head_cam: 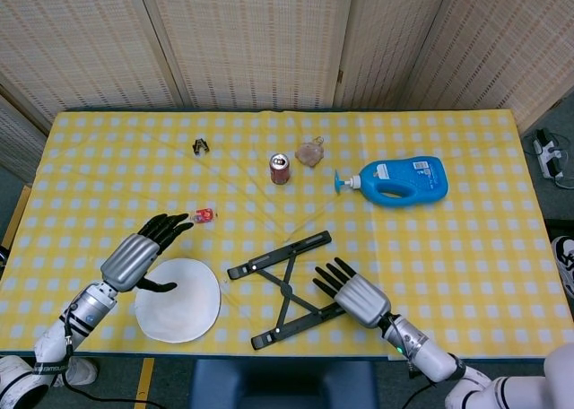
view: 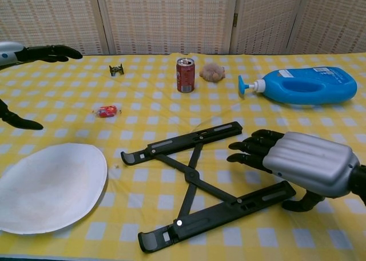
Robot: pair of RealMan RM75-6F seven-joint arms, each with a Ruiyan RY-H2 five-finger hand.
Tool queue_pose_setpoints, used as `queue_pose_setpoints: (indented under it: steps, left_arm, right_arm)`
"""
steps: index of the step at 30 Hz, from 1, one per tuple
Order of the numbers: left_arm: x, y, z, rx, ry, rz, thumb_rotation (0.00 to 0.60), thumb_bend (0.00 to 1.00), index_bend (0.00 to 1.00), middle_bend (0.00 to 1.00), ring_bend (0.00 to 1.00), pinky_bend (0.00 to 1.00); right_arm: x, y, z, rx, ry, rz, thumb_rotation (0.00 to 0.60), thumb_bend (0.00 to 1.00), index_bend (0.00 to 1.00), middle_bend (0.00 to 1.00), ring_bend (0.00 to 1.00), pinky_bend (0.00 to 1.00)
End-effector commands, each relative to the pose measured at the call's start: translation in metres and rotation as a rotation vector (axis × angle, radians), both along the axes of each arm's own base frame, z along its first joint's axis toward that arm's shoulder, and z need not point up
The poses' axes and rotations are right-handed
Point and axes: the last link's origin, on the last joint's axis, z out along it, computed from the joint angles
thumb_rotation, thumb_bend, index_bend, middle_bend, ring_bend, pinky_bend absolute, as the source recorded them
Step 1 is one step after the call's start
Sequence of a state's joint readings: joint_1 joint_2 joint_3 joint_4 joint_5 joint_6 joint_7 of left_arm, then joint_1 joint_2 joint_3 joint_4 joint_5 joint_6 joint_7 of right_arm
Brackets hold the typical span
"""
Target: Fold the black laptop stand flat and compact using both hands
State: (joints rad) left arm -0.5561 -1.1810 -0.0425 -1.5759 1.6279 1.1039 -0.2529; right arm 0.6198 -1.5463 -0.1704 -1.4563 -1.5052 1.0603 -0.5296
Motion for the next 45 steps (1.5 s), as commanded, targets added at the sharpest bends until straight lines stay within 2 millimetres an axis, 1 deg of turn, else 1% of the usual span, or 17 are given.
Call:
queue_pose_setpoints:
  steps: [1, 6, 11, 16, 20, 23, 27, 30, 31, 33, 35, 36, 38, 40, 41, 43, 45]
  left_arm:
    - [-0.001, 0.001, 0.0, -0.004, -0.002, 0.004, 0.6, 0.13, 0.01, 0.01, 0.0, 0.0]
    - [-0.003, 0.001, -0.001, -0.008, -0.004, 0.007, 0.6, 0.13, 0.01, 0.01, 0.0, 0.0]
    - [-0.005, 0.001, -0.003, -0.014, -0.002, 0.014, 0.6, 0.13, 0.01, 0.01, 0.0, 0.0]
    - [-0.008, 0.001, -0.004, -0.013, -0.001, 0.023, 0.6, 0.13, 0.01, 0.01, 0.0, 0.0]
    - [-0.01, 0.002, -0.004, -0.013, 0.001, 0.033, 0.6, 0.13, 0.01, 0.01, 0.0, 0.0]
    - [-0.012, 0.004, -0.002, -0.004, -0.002, 0.037, 0.6, 0.13, 0.01, 0.01, 0.0, 0.0]
    - [-0.014, 0.012, -0.001, 0.022, -0.002, 0.03, 0.6, 0.14, 0.03, 0.02, 0.02, 0.0]
    - [-0.011, 0.023, -0.001, 0.053, 0.009, 0.006, 0.6, 0.16, 0.08, 0.06, 0.06, 0.0]
    - [-0.01, 0.029, -0.002, 0.068, 0.015, -0.004, 0.6, 0.17, 0.1, 0.09, 0.08, 0.0]
    - [-0.007, 0.04, -0.005, 0.09, 0.024, -0.022, 0.6, 0.19, 0.16, 0.14, 0.14, 0.0]
    - [-0.004, 0.053, -0.01, 0.111, 0.047, -0.042, 0.6, 0.22, 0.25, 0.23, 0.22, 0.04]
    - [-0.002, 0.059, -0.013, 0.121, 0.056, -0.052, 0.6, 0.23, 0.29, 0.27, 0.25, 0.08]
    - [0.001, 0.07, -0.019, 0.144, 0.085, -0.08, 0.6, 0.22, 0.35, 0.34, 0.34, 0.19]
    - [0.004, 0.08, -0.027, 0.161, 0.116, -0.104, 0.6, 0.21, 0.42, 0.44, 0.44, 0.35]
    - [0.005, 0.084, -0.031, 0.165, 0.129, -0.113, 0.6, 0.2, 0.45, 0.48, 0.47, 0.43]
    - [0.007, 0.091, -0.039, 0.182, 0.154, -0.131, 0.6, 0.17, 0.54, 0.6, 0.57, 0.56]
    - [0.008, 0.096, -0.047, 0.194, 0.169, -0.141, 0.6, 0.14, 0.6, 0.68, 0.63, 0.63]
  right_arm:
    - [0.004, -0.005, -0.004, -0.017, -0.01, 0.01, 0.6, 0.27, 0.0, 0.0, 0.0, 0.0]
    - [0.012, -0.014, -0.009, -0.036, -0.024, 0.017, 0.6, 0.27, 0.0, 0.0, 0.0, 0.0]
    - [0.024, -0.032, -0.018, -0.064, -0.023, 0.022, 0.6, 0.27, 0.0, 0.0, 0.0, 0.0]
    - [0.042, -0.053, -0.027, -0.11, -0.025, 0.045, 0.6, 0.27, 0.0, 0.0, 0.0, 0.0]
    - [0.05, -0.065, -0.029, -0.139, 0.004, 0.066, 0.6, 0.27, 0.0, 0.0, 0.0, 0.0]
    - [0.053, -0.063, -0.02, -0.117, 0.003, 0.069, 0.6, 0.27, 0.0, 0.0, 0.0, 0.0]
    - [0.053, -0.053, 0.005, -0.101, 0.0, 0.094, 0.6, 0.27, 0.0, 0.03, 0.01, 0.0]
    - [0.055, -0.046, 0.024, -0.104, -0.001, 0.107, 0.6, 0.27, 0.0, 0.08, 0.06, 0.0]
    - [0.057, -0.044, 0.031, -0.109, -0.003, 0.116, 0.6, 0.27, 0.0, 0.1, 0.08, 0.0]
    - [0.061, -0.04, 0.039, -0.117, -0.012, 0.132, 0.6, 0.27, 0.01, 0.17, 0.14, 0.0]
    - [0.066, -0.034, 0.045, -0.123, -0.027, 0.151, 0.6, 0.27, 0.06, 0.25, 0.22, 0.05]
    - [0.069, -0.032, 0.047, -0.124, -0.036, 0.161, 0.6, 0.27, 0.12, 0.31, 0.28, 0.11]
    - [0.073, -0.026, 0.049, -0.122, -0.053, 0.179, 0.6, 0.27, 0.22, 0.4, 0.39, 0.23]
    - [0.075, -0.021, 0.049, -0.121, -0.063, 0.196, 0.6, 0.27, 0.33, 0.49, 0.5, 0.36]
    - [0.076, -0.019, 0.049, -0.119, -0.065, 0.202, 0.6, 0.27, 0.39, 0.56, 0.57, 0.45]
    - [0.075, -0.017, 0.047, -0.121, -0.052, 0.211, 0.6, 0.27, 0.46, 0.63, 0.64, 0.54]
    - [0.075, -0.015, 0.044, -0.122, -0.04, 0.215, 0.6, 0.27, 0.51, 0.7, 0.7, 0.61]
